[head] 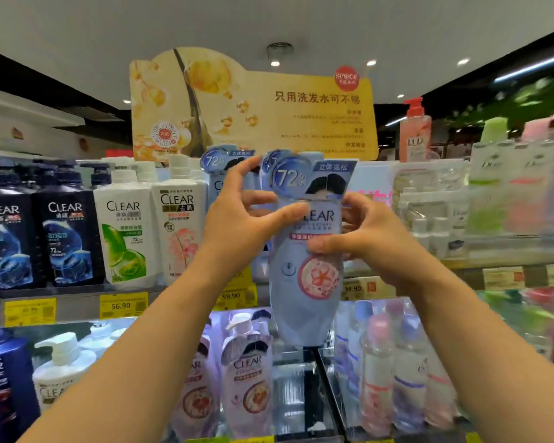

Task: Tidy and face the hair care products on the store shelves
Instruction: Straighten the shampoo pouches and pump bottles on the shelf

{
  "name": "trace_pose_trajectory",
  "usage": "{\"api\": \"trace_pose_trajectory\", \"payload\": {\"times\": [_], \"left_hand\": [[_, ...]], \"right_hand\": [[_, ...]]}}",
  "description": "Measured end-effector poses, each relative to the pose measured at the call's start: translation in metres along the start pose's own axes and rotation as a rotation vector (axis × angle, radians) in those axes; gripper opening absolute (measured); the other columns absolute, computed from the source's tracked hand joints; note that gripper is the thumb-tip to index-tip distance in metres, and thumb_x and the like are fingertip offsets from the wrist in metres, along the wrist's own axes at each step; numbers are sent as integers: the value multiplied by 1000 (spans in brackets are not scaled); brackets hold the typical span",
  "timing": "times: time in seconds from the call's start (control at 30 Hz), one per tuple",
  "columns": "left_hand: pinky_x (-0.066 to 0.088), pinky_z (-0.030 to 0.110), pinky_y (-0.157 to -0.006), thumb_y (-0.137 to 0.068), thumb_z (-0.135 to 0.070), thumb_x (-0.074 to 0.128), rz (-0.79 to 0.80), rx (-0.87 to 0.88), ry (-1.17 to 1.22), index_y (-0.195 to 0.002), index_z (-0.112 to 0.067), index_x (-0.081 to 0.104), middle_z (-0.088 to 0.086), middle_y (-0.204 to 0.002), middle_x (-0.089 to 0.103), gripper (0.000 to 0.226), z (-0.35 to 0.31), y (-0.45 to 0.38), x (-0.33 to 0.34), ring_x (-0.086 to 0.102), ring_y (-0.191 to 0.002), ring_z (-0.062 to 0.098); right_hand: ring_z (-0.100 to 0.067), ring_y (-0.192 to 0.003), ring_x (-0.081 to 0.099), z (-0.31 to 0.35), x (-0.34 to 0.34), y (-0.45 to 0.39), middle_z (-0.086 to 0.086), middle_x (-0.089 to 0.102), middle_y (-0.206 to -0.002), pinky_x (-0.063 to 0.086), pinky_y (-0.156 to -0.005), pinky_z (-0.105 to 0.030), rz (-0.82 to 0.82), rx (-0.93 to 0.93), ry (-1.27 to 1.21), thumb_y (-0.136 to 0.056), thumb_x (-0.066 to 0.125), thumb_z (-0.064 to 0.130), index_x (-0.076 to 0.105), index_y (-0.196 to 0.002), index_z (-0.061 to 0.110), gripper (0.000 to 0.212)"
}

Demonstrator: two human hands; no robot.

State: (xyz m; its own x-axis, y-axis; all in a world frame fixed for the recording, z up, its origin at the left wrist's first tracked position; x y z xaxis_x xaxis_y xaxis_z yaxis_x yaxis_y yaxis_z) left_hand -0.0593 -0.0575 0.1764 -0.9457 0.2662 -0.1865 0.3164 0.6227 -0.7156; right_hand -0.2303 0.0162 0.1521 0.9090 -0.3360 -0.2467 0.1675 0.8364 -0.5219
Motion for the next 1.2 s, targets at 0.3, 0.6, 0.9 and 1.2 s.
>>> {"api": "trace_pose_trajectory", "payload": {"times": [0.3,0.6,0.9,1.2], "left_hand": [[55,25,-71,-86,-26,70,-105,-32,-515,-89,-25,69,-6,-88,72,4,51,-10,-34,67,-78,4],[55,30,-80,-88,-32,68,13,-89,-672,-98,-24,68,-8,-96,68,13,78,5,-31,64,-86,6],[56,34,-83,-88,-36,66,69,-90,-640,-98,-28,68,-10,-97,68,13,97,17,-12,64,-88,7],[55,28,-79,-85,-27,71,-100,-20,-568,-97,-24,69,-9,-96,68,12,86,25,-61,65,-89,6]], "right_hand": [[-24,-97,75,14,-24,-79,-13,72,-117,62,-65,-32,-69,-9,-34,-73,86,7,54,-124,8,60],[-27,-100,74,-27,0,-122,-14,71,-116,64,-74,-41,25,36,47,-72,87,7,54,-129,10,66],[-22,-98,74,-38,5,-123,-8,74,-112,63,-71,-33,71,77,132,-81,82,20,57,-131,16,56],[-19,-120,60,-32,-2,-104,-2,63,-132,55,-95,-39,-105,-14,402,-85,72,50,49,-146,20,71]]}}
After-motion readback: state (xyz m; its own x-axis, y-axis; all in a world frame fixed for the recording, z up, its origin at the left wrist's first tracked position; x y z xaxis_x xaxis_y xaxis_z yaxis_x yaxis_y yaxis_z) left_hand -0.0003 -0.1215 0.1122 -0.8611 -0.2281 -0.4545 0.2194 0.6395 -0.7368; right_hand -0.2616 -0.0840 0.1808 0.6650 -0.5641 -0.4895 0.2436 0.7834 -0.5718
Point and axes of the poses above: each hand's wrist, its own y-axis away from the middle knuckle, its own x-axis out of the palm, z = x × y, the point moved 8 cm from there along -y, towards the middle knuckle
